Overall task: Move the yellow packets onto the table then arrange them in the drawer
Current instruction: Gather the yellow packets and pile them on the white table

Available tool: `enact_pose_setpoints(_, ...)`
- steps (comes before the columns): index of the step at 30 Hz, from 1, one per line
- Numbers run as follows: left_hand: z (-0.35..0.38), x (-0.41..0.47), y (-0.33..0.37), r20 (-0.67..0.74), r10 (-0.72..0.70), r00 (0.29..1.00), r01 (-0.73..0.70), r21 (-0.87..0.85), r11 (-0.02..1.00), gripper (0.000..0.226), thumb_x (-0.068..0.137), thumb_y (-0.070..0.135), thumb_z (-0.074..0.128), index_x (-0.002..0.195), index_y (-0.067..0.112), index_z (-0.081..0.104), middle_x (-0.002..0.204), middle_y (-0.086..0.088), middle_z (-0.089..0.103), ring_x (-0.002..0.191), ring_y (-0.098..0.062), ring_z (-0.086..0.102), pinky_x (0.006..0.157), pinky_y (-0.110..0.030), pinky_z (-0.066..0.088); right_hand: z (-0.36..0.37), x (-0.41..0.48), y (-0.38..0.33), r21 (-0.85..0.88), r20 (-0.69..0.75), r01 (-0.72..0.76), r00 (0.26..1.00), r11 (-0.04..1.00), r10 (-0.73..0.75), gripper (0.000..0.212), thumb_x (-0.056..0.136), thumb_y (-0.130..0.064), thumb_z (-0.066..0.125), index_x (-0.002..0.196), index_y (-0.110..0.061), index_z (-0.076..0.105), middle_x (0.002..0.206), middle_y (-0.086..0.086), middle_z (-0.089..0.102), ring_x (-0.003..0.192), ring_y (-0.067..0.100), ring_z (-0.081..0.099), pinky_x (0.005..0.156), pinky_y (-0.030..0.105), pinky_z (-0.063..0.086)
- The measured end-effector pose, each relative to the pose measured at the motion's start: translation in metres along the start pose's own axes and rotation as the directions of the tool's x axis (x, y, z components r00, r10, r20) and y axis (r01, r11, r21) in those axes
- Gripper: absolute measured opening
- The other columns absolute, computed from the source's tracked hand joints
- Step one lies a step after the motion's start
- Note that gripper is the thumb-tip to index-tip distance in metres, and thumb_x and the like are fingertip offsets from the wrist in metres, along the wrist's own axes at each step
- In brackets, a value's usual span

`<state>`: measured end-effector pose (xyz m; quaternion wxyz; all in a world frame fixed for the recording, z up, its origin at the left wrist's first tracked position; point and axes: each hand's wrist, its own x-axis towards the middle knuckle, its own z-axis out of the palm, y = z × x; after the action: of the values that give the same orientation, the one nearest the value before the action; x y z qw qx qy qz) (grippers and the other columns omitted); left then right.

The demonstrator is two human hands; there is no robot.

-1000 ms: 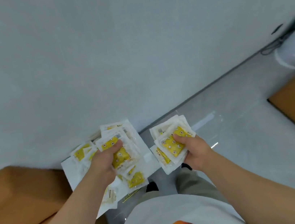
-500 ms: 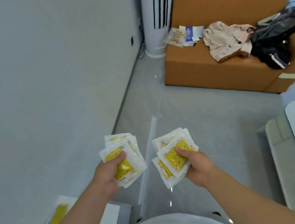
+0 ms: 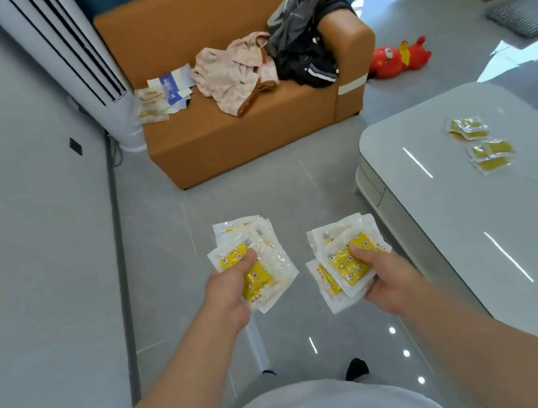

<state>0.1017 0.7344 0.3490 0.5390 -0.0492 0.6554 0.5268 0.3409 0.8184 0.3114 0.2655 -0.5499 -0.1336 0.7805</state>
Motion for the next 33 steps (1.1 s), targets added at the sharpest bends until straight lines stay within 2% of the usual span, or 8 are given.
enact_pose_setpoints(8,0.111,0.071,0.043,0.114,-0.09,0.989,0.067,0.196,0.978,0.037,0.083,0.014,0.081,0.119,0.014,0.071,0.103,-0.008,0.078,0.091,-0.026,0.076,0.07,-0.041,0.061,-0.024,0.055,-0.072,0.207,-0.139,0.059,0.99,0.977,-0.03,0.035,0.093,-0.007,0.07,0.127,-0.013,0.065,0.114,0.014,0.075,0.105,0.036,0.072,0.093,0.061,0.054)
enact_pose_setpoints(10,0.141,0.1,0.063,0.147,-0.103,0.984,0.065,0.244,0.968,0.04,0.083,0.015,0.081,0.121,0.015,0.07,0.103,-0.008,0.078,0.091,-0.027,0.076,0.068,-0.041,0.061,-0.024,0.07,-0.1,0.246,-0.157,0.106,0.985,0.963,-0.068,0.035,0.093,-0.006,0.069,0.128,-0.011,0.065,0.115,0.015,0.075,0.106,0.037,0.072,0.094,0.062,0.054)
enact_pose_setpoints(14,0.203,0.149,0.106,0.204,-0.129,0.971,0.055,0.333,0.941,0.04,0.084,0.015,0.08,0.123,0.014,0.069,0.103,-0.008,0.078,0.087,-0.026,0.077,0.059,-0.041,0.061,-0.027,0.094,-0.158,0.352,-0.304,0.243,0.943,0.904,-0.135,0.032,0.092,0.0,0.069,0.122,-0.007,0.066,0.111,0.017,0.076,0.102,0.037,0.073,0.084,0.058,0.058)
enact_pose_setpoints(18,0.264,0.18,0.137,0.24,-0.165,0.957,0.052,0.416,0.908,0.041,0.083,0.016,0.081,0.122,0.014,0.069,0.103,-0.008,0.078,0.088,-0.026,0.076,0.057,-0.04,0.061,-0.039,0.107,-0.193,0.417,-0.371,0.315,0.915,0.853,-0.157,0.038,0.089,-0.002,0.072,0.126,-0.009,0.066,0.113,0.015,0.076,0.103,0.036,0.073,0.091,0.059,0.056)
enact_pose_setpoints(20,0.295,0.19,0.142,0.27,-0.189,0.944,0.045,0.461,0.886,0.041,0.083,0.017,0.081,0.122,0.015,0.069,0.103,-0.008,0.078,0.09,-0.027,0.076,0.061,-0.04,0.061,-0.051,0.11,-0.205,0.452,-0.407,0.346,0.9,0.823,-0.154,0.04,0.089,-0.003,0.073,0.127,-0.011,0.066,0.113,0.014,0.076,0.104,0.036,0.073,0.092,0.059,0.055)
enact_pose_setpoints(24,0.361,0.204,0.132,0.285,-0.218,0.933,0.037,0.527,0.849,0.031,0.083,0.017,0.081,0.113,0.014,0.072,0.101,-0.008,0.078,0.089,-0.027,0.075,0.068,-0.043,0.06,-0.091,0.122,-0.227,0.503,-0.473,0.385,0.872,0.774,-0.127,0.042,0.088,-0.002,0.074,0.128,-0.011,0.065,0.115,0.016,0.075,0.104,0.039,0.072,0.094,0.063,0.053)
enact_pose_setpoints(28,0.421,0.211,0.1,0.268,-0.274,0.924,0.063,0.599,0.798,0.028,0.083,0.016,0.081,0.109,0.013,0.073,0.098,-0.009,0.078,0.088,-0.029,0.075,0.071,-0.046,0.06,-0.138,0.144,-0.246,0.572,-0.517,0.384,0.855,0.725,-0.045,0.043,0.087,-0.002,0.075,0.127,-0.012,0.065,0.113,0.016,0.075,0.101,0.04,0.073,0.09,0.065,0.054)
enact_pose_setpoints(33,0.509,0.23,0.055,0.205,-0.301,0.931,0.08,0.693,0.717,0.036,0.081,0.016,0.083,0.115,0.011,0.072,0.101,-0.011,0.078,0.086,-0.029,0.076,0.065,-0.045,0.061,-0.221,0.189,-0.291,0.635,-0.509,0.309,0.856,0.708,0.084,0.039,0.089,-0.004,0.074,0.127,-0.008,0.065,0.111,0.017,0.076,0.1,0.038,0.074,0.086,0.061,0.058)
